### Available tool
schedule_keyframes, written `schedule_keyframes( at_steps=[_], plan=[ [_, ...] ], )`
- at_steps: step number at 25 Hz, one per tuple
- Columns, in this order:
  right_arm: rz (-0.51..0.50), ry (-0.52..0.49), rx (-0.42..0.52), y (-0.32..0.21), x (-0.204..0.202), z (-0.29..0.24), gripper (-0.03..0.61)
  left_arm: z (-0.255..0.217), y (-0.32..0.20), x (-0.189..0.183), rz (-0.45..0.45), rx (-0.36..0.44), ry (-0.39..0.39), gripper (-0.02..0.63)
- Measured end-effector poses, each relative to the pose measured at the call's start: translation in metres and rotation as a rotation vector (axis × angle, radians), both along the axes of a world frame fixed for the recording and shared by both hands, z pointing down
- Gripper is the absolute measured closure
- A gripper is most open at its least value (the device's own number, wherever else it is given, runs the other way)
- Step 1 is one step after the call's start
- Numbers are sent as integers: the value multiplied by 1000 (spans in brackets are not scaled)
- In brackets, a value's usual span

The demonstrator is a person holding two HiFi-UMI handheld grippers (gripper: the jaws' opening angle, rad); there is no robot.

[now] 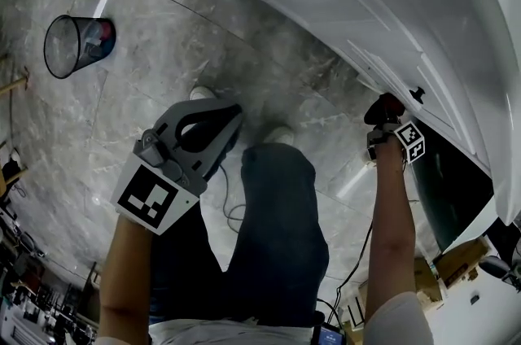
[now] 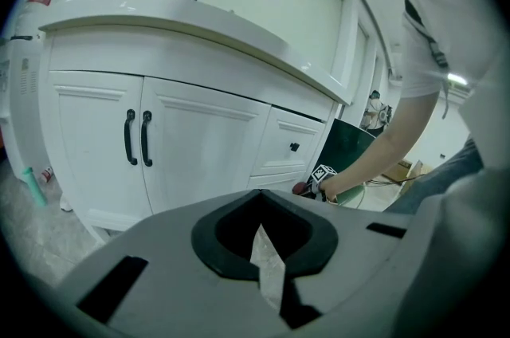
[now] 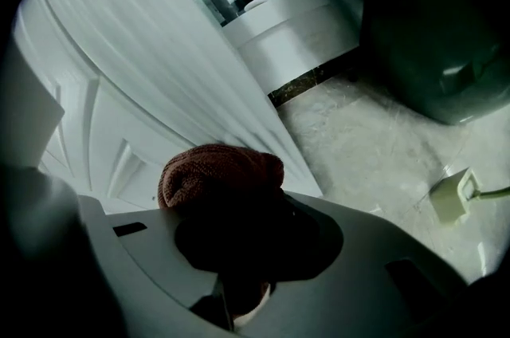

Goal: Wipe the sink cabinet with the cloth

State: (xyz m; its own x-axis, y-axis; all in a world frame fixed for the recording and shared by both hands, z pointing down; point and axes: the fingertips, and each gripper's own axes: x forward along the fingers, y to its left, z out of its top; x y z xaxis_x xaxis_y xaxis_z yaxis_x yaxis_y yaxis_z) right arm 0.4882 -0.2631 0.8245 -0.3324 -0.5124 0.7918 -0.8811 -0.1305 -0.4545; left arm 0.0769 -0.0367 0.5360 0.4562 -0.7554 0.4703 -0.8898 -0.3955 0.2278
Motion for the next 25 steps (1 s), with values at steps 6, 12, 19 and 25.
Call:
schedule_keyframes(
  at_steps=[6,12,19,25],
  plan=[
    [39,-59,-45,4,-6,-57,476,-37,14,5,-47,-12,69,603],
    [28,-56,-116,6,-12,-94,477,-67,22,10,-93,-9,105,603],
    [-44,-11,-164,3,-26,-109,479,-76,37,9,-196,-12,140,603],
    [-136,-25,-181,5,-71,-110,479,-67,63,2,-306,-27,176,603]
  ],
)
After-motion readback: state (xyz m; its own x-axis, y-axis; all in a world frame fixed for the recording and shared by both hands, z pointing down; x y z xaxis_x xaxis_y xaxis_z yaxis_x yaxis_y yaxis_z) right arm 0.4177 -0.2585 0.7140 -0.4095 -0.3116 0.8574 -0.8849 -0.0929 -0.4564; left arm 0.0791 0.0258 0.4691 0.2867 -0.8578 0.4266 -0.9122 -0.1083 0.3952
